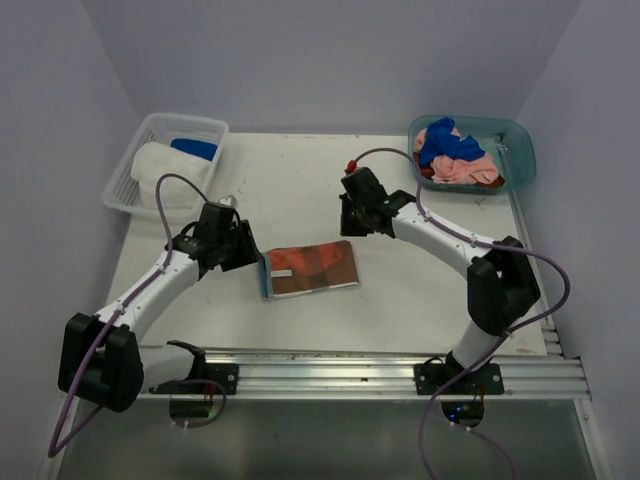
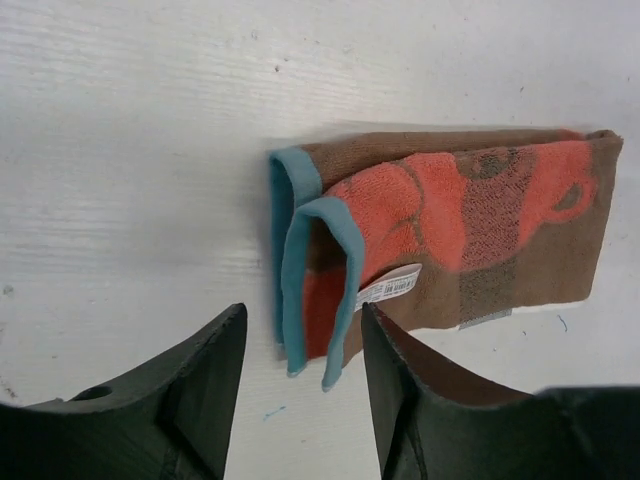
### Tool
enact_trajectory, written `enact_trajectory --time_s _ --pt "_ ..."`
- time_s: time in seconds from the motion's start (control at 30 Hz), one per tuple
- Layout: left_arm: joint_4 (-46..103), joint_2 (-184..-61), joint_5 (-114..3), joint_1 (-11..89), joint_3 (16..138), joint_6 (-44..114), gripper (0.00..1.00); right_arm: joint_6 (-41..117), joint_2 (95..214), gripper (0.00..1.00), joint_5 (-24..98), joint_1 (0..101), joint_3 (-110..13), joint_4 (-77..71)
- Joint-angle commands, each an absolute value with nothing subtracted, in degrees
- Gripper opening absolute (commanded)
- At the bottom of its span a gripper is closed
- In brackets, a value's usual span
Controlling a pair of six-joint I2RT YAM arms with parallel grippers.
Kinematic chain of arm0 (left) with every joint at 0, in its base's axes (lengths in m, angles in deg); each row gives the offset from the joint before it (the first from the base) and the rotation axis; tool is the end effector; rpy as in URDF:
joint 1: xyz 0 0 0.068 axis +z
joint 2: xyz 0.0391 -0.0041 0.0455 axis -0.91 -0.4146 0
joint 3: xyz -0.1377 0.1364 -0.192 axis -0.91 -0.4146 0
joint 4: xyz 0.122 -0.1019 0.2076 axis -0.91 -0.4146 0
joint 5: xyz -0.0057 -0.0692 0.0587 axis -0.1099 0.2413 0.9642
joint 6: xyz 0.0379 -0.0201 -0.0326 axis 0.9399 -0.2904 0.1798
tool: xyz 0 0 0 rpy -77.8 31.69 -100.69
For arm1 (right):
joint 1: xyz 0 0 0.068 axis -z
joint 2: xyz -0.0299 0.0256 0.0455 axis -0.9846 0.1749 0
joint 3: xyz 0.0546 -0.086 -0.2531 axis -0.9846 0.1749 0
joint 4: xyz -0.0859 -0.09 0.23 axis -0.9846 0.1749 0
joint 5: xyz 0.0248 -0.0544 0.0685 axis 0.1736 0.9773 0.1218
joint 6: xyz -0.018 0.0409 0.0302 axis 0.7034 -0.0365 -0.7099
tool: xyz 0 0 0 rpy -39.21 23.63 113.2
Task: Roll the towels
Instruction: Fold the towel
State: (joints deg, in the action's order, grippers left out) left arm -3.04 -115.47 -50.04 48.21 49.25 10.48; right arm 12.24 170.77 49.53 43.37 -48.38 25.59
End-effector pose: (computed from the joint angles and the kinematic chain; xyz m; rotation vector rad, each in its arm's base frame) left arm 0.2257 -0.0721 0.2238 -0.3931 2.5351 -0.4289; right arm 0.3008 0.2191 0.2546 -0.0504 2.5004 0.4082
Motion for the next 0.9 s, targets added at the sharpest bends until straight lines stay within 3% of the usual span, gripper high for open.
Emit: enact_trajectory --time_s 0.0,0.2,0.5,0.73,0.87 --pt "-0.48 -120.29 -50.38 47.14 52.93 10.26 0.55 15.81 174.54 0.00 48.30 41.78 -49.69 27.43" --pt "2.59 -125.05 -52.66 47.14 53.65 11.67 0.59 14.94 174.81 0.00 47.86 41.78 -48.12 26.29" --pt "5.14 -129.70 -54.07 47.14 54.26 12.20 0.48 14.67 172.26 0.00 49.17 41.78 -45.65 26.46" --pt "3.39 -128.93 -52.84 47.14 55.31 12.28 0.09 14.14 170.24 0.00 51.02 41.96 -43.98 26.72" --pt "1.98 -126.20 -53.45 47.14 55.93 11.93 0.00 14.14 170.41 0.00 51.02 42.14 -43.63 26.90"
